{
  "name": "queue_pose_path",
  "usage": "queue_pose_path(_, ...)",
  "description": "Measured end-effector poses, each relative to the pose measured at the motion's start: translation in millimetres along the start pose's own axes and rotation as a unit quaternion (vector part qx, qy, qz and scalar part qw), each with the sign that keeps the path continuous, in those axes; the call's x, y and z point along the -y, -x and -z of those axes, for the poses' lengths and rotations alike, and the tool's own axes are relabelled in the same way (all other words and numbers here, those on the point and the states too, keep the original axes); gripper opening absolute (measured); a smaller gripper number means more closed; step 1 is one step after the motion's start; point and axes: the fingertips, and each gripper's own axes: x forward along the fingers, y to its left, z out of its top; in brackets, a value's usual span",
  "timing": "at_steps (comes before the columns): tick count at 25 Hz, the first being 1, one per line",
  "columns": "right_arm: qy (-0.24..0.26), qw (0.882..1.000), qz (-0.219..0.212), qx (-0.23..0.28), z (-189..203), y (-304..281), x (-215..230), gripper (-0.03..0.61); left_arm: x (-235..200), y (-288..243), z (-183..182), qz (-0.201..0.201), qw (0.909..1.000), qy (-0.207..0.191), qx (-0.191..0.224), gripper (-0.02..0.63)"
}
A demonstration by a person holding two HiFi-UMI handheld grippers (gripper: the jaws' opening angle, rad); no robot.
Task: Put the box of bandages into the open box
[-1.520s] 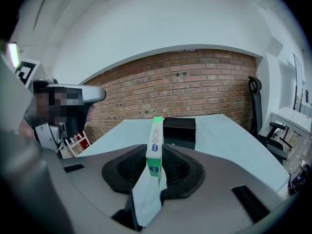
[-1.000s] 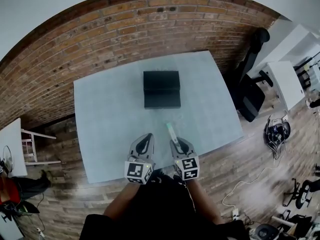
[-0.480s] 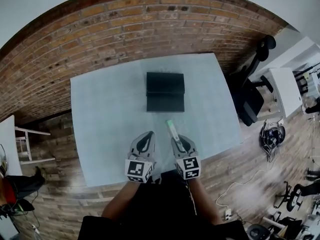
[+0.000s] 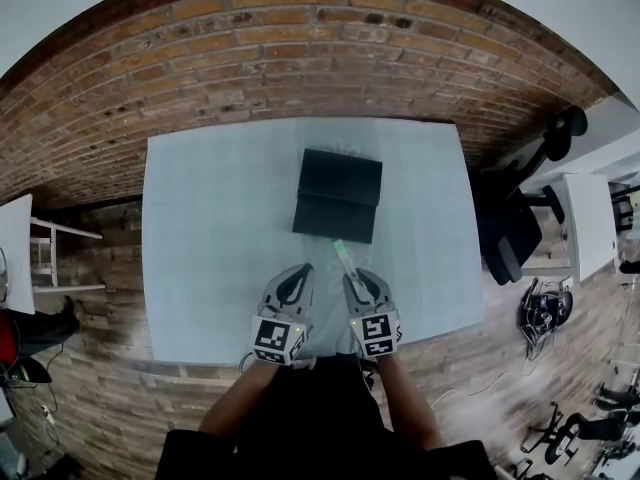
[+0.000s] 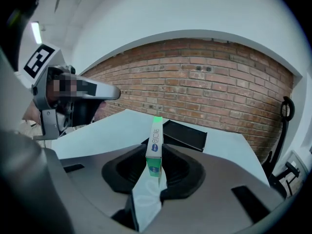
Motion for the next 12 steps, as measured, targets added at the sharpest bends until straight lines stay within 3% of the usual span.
queue_pose_path(12, 0.072, 0.997, -0.029, -0.013, 22, -59, 54, 0.106, -5, -51, 12, -0.034, 0.9993, -0.002, -0.015, 0.031)
